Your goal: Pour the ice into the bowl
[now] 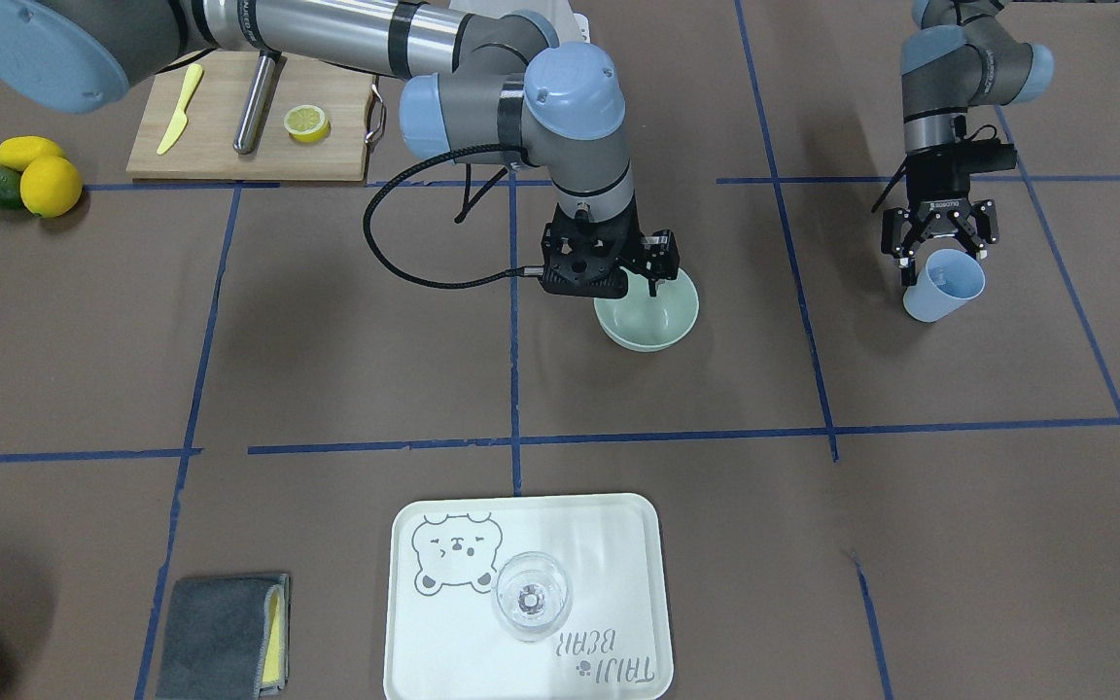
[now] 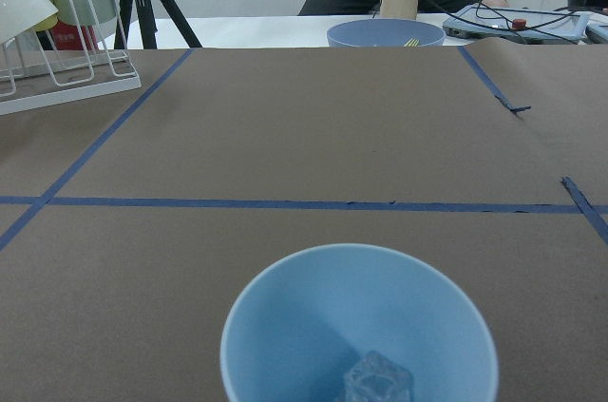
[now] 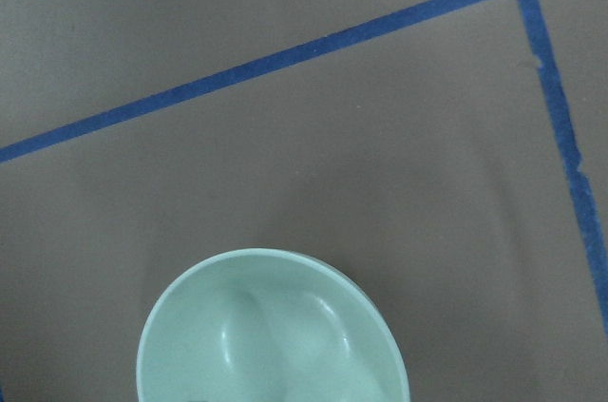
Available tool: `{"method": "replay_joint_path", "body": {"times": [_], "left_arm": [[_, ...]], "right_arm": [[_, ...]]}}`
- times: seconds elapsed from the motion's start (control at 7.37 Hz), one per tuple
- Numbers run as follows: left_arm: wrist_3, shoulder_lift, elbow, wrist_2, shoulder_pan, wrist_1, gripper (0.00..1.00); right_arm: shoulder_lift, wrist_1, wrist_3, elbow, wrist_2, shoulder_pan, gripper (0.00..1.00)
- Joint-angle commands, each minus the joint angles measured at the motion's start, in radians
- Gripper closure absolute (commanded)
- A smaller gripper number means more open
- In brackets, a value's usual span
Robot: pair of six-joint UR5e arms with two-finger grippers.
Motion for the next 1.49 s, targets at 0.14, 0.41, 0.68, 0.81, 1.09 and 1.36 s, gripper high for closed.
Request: {"method": "replay_joint_path", "body": {"times": [0.14,0.41,0.68,0.81,1.09,1.36], "left_arm": [[0.002,-0.029,0.015,0.001,0.000,-0.003,0.03],[0.006,-0.031,0.024,-0.001,0.000,-0.003,0.08],[0.011,-0.031,0.026,-0.004,0.000,-0.007,0.10],[0.014,-0.032,0.027,-0.007,0.000,-0.010,0.11],[0.034,-0.032,0.029,-0.012,-0.001,-0.012,0.12],[0.037,-0.032,0.038,-0.012,-0.001,-0.012,0.12]], "right_arm": [[-0.036,-0.086,-0.008,0.066,0.006,0.024,0.00],[-0.089,-0.086,-0.009,0.134,0.006,0.028,0.00],[-0.096,-0.086,-0.028,0.136,0.006,0.036,0.00],[-0.103,-0.086,-0.029,0.137,0.006,0.038,0.00],[-0.165,-0.087,-0.031,0.203,0.007,0.042,0.00],[-0.286,-0.168,-0.119,0.363,0.007,0.050,0.00]]}}
